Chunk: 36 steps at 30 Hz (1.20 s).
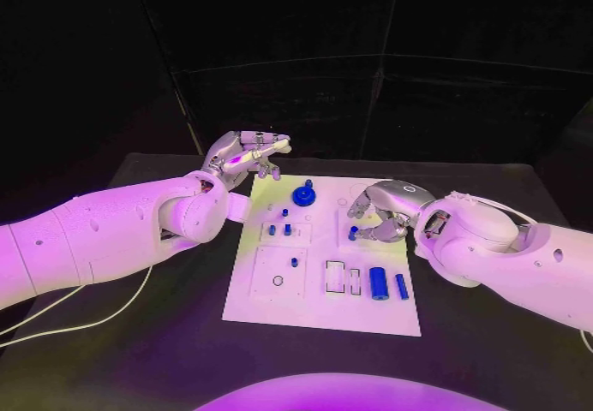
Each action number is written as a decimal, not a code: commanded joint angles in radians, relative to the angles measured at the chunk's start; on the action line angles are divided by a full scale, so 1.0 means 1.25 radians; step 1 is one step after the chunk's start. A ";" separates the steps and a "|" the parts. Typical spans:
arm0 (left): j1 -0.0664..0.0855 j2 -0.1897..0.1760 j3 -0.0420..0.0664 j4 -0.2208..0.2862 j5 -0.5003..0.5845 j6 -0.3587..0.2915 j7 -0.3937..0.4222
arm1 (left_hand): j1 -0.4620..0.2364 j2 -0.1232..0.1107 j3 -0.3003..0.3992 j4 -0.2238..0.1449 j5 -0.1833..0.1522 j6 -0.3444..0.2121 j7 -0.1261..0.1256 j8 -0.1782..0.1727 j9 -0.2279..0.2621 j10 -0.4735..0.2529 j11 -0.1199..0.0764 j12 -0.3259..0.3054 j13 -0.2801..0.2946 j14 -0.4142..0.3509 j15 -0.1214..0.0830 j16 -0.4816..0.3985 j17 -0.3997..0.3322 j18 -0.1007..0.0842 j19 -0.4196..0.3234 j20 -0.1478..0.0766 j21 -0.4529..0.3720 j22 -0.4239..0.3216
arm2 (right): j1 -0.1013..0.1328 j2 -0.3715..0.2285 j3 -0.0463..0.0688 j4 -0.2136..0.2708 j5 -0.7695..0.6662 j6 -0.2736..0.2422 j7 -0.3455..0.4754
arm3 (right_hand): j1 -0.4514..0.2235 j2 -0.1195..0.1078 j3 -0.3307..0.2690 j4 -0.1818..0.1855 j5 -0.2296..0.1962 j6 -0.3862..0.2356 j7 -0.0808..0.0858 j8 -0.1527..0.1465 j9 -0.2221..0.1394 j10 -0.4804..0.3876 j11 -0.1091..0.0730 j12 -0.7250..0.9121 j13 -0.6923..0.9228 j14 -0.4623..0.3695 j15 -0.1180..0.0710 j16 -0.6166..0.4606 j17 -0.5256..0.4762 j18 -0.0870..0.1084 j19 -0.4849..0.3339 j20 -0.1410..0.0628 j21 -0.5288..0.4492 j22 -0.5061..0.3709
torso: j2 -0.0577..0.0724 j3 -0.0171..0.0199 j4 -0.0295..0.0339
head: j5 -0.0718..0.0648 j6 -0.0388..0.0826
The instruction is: Assemble the parts on the task board
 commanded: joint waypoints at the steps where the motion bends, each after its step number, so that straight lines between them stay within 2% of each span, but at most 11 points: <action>1: 0.001 0.001 0.000 0.001 0.002 0.012 0.004 | 0.005 0.004 -0.006 0.001 -0.001 -0.004 0.000 0.003 -0.001 -0.006 0.001 0.004 -0.001 -0.005 -0.002 -0.002 0.000 0.015 -0.003 0.004 -0.006 -0.001 | 0.002 0.006 0.000 -0.008 0.009 0.058 -0.021 | 0.004 -0.002 -0.007 0.000 -0.005 -0.004 -0.003 0.002 0.001 -0.007 0.001 0.006 -0.001 0.006 0.001 -0.003 -0.002 0.002 -0.001 -0.001 -0.006 -0.003 | 0.001 0.0002 0.0010 | 0.000 0.000; 6: 0.001 0.001 0.000 0.001 0.002 0.012 0.004 | 0.006 0.005 -0.006 0.000 -0.001 -0.004 0.000 0.004 -0.001 -0.007 0.001 0.004 -0.001 -0.005 -0.002 -0.001 0.000 0.015 -0.003 0.005 -0.006 -0.001 | 0.003 0.019 0.000 -0.021 0.006 0.082 -0.018 | 0.011 0.006 -0.016 0.001 0.000 -0.002 -0.004 0.003 0.002 -0.006 0.000 0.013 0.000 0.006 0.000 -0.005 -0.006 0.002 0.000 -0.002 -0.008 -0.005 | 0.000 0.0003 0.0017 | 0.001 -0.002; 9: 0.001 0.001 0.000 0.001 0.002 0.012 0.004 | 0.006 0.005 -0.006 0.000 -0.001 -0.004 0.000 0.004 -0.001 -0.007 0.001 0.004 -0.001 -0.005 -0.002 -0.001 0.000 0.015 -0.003 0.005 -0.006 -0.001 | 0.003 0.025 -0.001 -0.026 0.006 0.094 -0.016 | 0.015 0.012 -0.018 0.002 0.002 0.000 -0.005 0.003 0.002 -0.003 0.000 0.019 0.000 0.006 -0.001 -0.005 -0.006 0.002 0.001 -0.002 -0.009 -0.005 | 0.001 -0.0007 0.0017 | 0.000 -0.003; 15: 0.001 0.002 0.000 0.001 0.002 0.013 0.004 | 0.006 0.005 -0.006 0.000 -0.001 -0.004 0.000 0.004 -0.001 -0.007 0.001 0.004 -0.001 -0.005 -0.002 -0.001 0.000 0.015 -0.003 0.005 -0.006 -0.001 | 0.002 0.040 -0.001 -0.039 0.006 0.108 -0.010 | 0.025 0.029 -0.017 0.004 0.004 0.010 -0.004 0.006 0.003 0.012 -0.003 0.032 0.000 0.007 -0.003 -0.004 -0.007 0.001 0.005 -0.004 -0.008 -0.004 | 0.001 0.0008 -0.0002 | 0.002 -0.005; 20: 0.001 0.002 0.000 0.001 0.002 0.013 0.004 | 0.006 0.005 -0.006 0.000 -0.001 -0.004 0.000 0.004 -0.001 -0.007 0.001 0.004 -0.001 -0.005 -0.002 -0.001 0.000 0.015 -0.003 0.005 -0.006 -0.001 | 0.002 0.048 -0.001 -0.046 0.006 0.124 -0.009 | 0.041 0.055 0.009 0.005 -0.012 0.042 -0.004 0.016 0.007 0.061 -0.008 0.046 -0.001 0.012 -0.008 0.004 0.002 -0.001 0.013 -0.008 0.000 0.007 | 0.000 0.0002 0.0002 | 0.001 -0.007; 23: 0.001 0.002 0.000 0.001 0.002 0.013 0.004 | 0.006 0.005 -0.006 0.000 -0.001 -0.004 0.000 0.004 -0.001 -0.007 0.001 0.004 -0.001 -0.005 -0.002 -0.001 0.000 0.015 -0.003 0.005 -0.006 -0.001 | 0.002 0.051 -0.001 -0.050 0.006 0.131 -0.010 | 0.050 0.063 0.027 0.003 -0.016 0.062 -0.003 0.022 0.009 0.087 -0.012 0.046 -0.002 0.014 -0.011 0.009 0.006 -0.003 0.020 -0.011 0.009 0.019 | 0.001 0.0008 -0.0001 | 0.000 -0.008; 30: 0.001 0.001 0.000 0.001 0.002 0.013 0.004 | 0.007 0.006 -0.007 0.000 -0.001 -0.004 0.000 0.004 -0.001 -0.008 0.001 0.005 -0.001 -0.005 -0.002 0.000 0.002 0.016 -0.003 0.005 -0.006 -0.002 | 0.002 0.058 -0.002 -0.056 0.007 0.132 -0.010 | 0.052 0.067 0.053 0.002 -0.021 0.083 -0.005 0.022 0.008 0.116 -0.016 0.028 -0.003 0.015 -0.014 0.014 0.007 -0.004 0.024 -0.014 0.014 0.024 | 0.001 0.0005 0.0003 | -0.002 -0.010; 36: 0.001 0.000 0.000 0.003 0.002 0.017 0.003 | 0.008 0.007 -0.007 0.000 -0.001 -0.005 0.000 0.004 -0.001 -0.009 0.001 0.005 -0.001 -0.005 -0.002 0.001 0.002 0.016 -0.003 0.005 -0.006 -0.002 | 0.001 0.063 -0.002 -0.057 0.001 0.116 -0.015 | 0.054 0.075 0.068 0.003 -0.044 0.093 -0.006 0.021 0.007 0.128 -0.018 0.018 -0.002 0.015 -0.015 0.017 0.007 -0.005 0.026 -0.016 0.017 0.027 | 0.000 0.0002 0.0001 | -0.004 -0.011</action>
